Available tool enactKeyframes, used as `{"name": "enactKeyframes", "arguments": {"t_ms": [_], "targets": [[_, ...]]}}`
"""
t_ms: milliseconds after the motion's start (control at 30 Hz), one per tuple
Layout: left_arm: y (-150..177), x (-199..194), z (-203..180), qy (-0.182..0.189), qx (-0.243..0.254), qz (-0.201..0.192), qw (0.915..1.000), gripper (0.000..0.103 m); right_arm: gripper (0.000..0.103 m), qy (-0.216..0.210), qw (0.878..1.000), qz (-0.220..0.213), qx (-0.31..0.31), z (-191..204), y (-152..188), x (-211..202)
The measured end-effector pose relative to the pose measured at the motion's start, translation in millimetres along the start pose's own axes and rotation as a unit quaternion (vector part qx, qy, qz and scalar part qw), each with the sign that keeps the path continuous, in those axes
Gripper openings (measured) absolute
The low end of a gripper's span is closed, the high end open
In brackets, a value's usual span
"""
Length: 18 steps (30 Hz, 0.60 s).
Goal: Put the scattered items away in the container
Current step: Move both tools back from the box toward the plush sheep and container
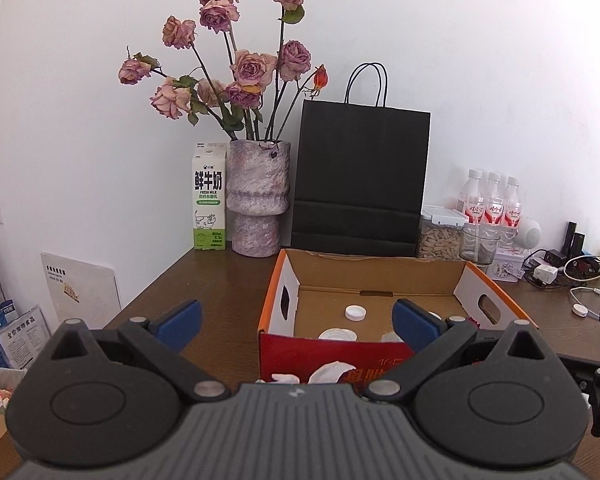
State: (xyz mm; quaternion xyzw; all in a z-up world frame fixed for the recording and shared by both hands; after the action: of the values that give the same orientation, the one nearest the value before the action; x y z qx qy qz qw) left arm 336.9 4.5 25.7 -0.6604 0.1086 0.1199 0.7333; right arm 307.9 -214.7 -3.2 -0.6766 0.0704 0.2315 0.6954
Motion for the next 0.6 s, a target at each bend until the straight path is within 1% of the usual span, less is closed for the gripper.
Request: {"name": "enactKeyframes", "arguments": {"t_ms": [200,467,600], "targets": [[17,-14,5,-0.001,0.002,0.008,1.0000,0.103,0.103,0.019,0.999,-0.009,0.027,-5,20,-21],[42,-36,9,-0.001,0.000,0.022,0.9998,0.103,0.103,0.025,0.999,0.005,0.041,-8,54,-44],[57,-47,13,-0.001,0.001,0.026,0.9997,0.103,0.103,0.034,0.998,0.019,0.046,-9,76,-50]]}}
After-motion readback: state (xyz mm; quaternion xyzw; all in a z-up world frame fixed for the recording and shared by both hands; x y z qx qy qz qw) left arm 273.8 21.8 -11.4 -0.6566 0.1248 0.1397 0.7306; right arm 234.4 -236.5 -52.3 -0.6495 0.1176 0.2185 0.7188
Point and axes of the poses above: each gripper's, at about its wrist camera, not at the fingertips, and x roughly the way its jaws point, z to its left, y to its underside, the point moved 10 cm from there along x, roughly the way its jaws point, and after that the axes turned 9 degrees about x, right-handed, at the moved point
